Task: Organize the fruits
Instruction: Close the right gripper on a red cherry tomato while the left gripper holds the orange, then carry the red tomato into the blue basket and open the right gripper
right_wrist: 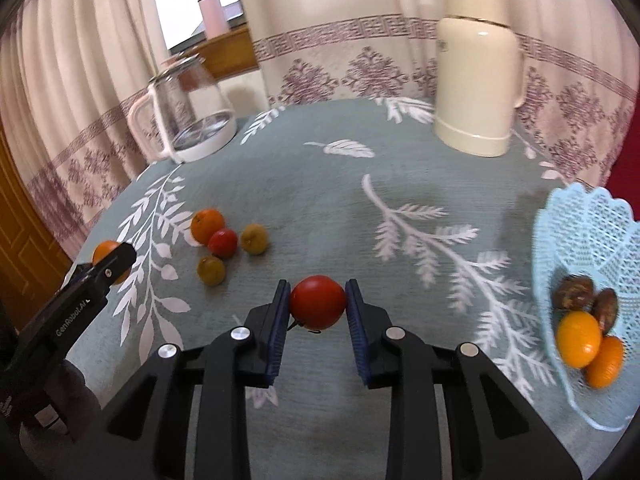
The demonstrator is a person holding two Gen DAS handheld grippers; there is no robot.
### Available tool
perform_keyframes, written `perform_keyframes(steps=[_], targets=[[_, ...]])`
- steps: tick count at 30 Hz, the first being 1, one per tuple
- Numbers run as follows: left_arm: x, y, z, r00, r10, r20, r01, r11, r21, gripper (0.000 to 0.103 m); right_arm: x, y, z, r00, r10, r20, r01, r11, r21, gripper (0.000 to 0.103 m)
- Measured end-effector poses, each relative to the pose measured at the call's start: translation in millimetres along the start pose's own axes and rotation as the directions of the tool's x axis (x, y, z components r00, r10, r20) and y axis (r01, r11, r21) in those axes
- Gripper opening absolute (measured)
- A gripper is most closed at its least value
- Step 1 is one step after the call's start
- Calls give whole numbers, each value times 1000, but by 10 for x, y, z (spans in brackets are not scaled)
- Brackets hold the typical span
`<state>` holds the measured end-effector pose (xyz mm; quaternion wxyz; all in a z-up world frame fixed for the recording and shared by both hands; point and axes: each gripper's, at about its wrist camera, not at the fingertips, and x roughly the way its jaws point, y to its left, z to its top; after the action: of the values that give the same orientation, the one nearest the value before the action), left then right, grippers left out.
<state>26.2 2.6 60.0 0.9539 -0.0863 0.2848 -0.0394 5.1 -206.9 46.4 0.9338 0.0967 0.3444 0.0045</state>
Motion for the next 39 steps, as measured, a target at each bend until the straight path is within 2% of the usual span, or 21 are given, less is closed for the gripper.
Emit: perform_keyframes(steps=[7,15,28,37,39], targets=[[-11,-5,-1,1000,0,1,0,1000,1,44,-314,-296,29,997,-44,56,41,997,63,28],[-15,-21,-4,1000,-6,1,6,1000,6,44,-642,-737,-2,985,-140,98,125,982,144,28],[-22,-29,-7,1000,-7,1,7,1000,8,43,-1057,-1550,-227,938,-334,96,293,909,297,28],[-22,-33,-10,1000,-6,1,6,1000,9,44,-1140,-1759,-280,915,-393,91,342,876,340,30],[-22,-32,-9,1000,-7,1,7,1000,8,43,-1154,-1790,-288,914,-395,91,342,872,351,33]])
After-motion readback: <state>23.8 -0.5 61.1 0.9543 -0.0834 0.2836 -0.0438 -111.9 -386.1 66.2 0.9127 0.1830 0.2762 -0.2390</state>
